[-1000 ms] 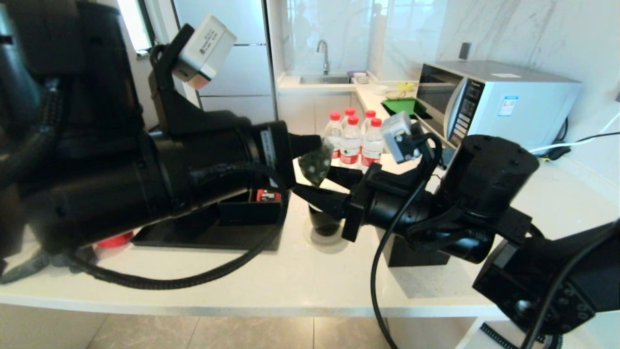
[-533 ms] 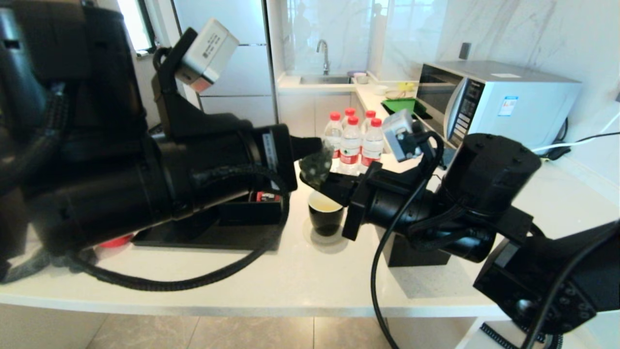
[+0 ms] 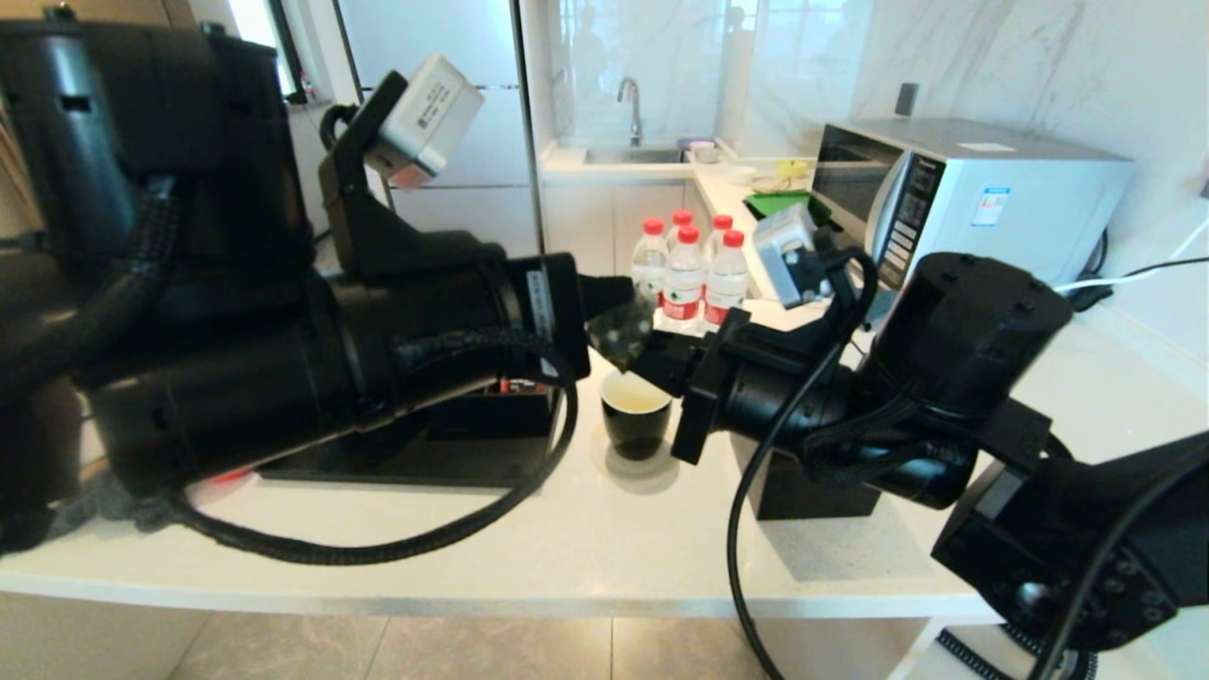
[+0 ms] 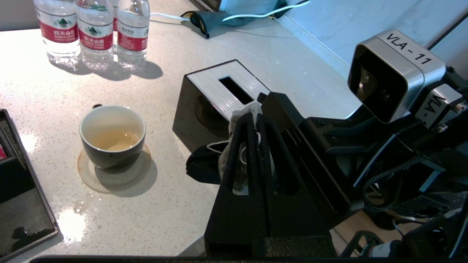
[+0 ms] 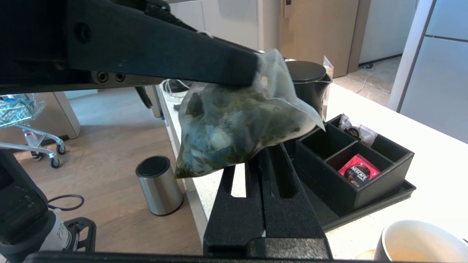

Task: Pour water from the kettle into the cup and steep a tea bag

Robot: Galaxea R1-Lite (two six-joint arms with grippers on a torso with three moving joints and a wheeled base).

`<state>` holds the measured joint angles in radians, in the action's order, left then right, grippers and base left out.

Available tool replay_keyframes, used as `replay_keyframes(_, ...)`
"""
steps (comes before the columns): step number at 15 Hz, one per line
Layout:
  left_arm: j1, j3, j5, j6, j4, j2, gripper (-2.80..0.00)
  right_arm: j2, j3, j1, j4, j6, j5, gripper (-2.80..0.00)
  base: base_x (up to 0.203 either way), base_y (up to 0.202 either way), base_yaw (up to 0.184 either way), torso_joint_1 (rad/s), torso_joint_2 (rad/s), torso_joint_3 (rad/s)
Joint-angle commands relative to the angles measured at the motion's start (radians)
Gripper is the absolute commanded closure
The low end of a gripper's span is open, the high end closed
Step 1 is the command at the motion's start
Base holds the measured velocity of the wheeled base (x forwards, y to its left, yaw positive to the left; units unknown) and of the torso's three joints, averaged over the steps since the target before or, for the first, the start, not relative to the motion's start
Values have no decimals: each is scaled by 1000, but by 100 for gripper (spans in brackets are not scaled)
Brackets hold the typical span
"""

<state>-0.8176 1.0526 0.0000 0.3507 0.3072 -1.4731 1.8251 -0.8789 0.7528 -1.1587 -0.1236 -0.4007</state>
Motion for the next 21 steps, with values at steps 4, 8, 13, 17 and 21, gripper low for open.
replay_keyframes(4,0,0,2,2,3,-6,0,-7,1,0,-7,-1,-3,0,0,0,0,0,0,0)
replay_keyframes(8,0,0,2,1,2,-4,0,-7,1,0,-7,-1,-3,0,0,0,0,0,0,0)
replay_keyframes(13,0,0,2,1,3,-6,0,-7,5,0,-7,-1,-3,0,0,0,0,0,0,0)
replay_keyframes(17,2,-3,6,4,1,-6,-280,-7,8,0,-7,-1,-1,0,0,0,0,0,0,0)
replay_keyframes(21,3,-20,9,2,2,-5,-280,-7,6,0,-7,-1,-1,0,0,0,0,0,0,0)
